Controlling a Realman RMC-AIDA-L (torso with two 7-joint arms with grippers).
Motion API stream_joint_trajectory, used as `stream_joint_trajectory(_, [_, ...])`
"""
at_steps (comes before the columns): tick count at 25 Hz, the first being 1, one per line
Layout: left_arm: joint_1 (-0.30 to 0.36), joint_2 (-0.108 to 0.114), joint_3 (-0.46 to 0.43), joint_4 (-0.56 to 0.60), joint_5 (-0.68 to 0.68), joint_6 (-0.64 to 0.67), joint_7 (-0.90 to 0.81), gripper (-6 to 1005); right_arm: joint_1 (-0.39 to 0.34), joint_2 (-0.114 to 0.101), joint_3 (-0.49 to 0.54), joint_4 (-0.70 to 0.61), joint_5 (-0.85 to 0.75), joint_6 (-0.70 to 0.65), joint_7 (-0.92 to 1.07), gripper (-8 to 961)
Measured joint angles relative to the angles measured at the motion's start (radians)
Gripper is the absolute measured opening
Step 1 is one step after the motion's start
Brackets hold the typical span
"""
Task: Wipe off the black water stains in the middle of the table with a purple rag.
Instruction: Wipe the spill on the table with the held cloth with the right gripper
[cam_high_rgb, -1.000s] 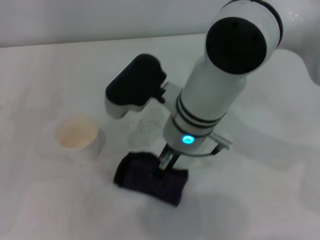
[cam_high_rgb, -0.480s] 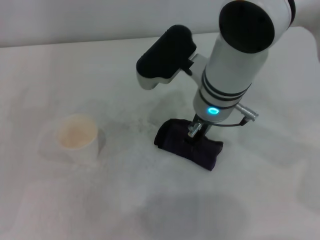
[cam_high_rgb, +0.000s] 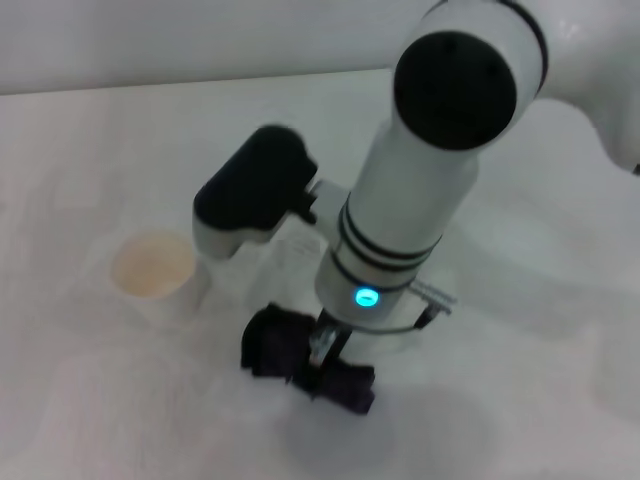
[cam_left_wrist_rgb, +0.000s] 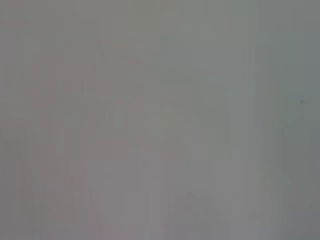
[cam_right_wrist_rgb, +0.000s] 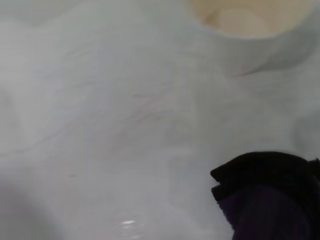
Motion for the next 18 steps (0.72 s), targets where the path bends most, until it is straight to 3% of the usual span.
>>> stream_joint_trajectory(10, [-0.002,-0.001,0.004,0.000,0.001,-0.008,0.000,877,0.001,0.000,-0.086,-0.026,0.232,-0.032,-0.121,109])
stream_joint_trajectory(18, [0.004,-0.003,0.004,-0.001,0.001,-0.006,0.000,876,0.006,0.000,-0.062,-0.051,0.192,-0.042,-0.121,116])
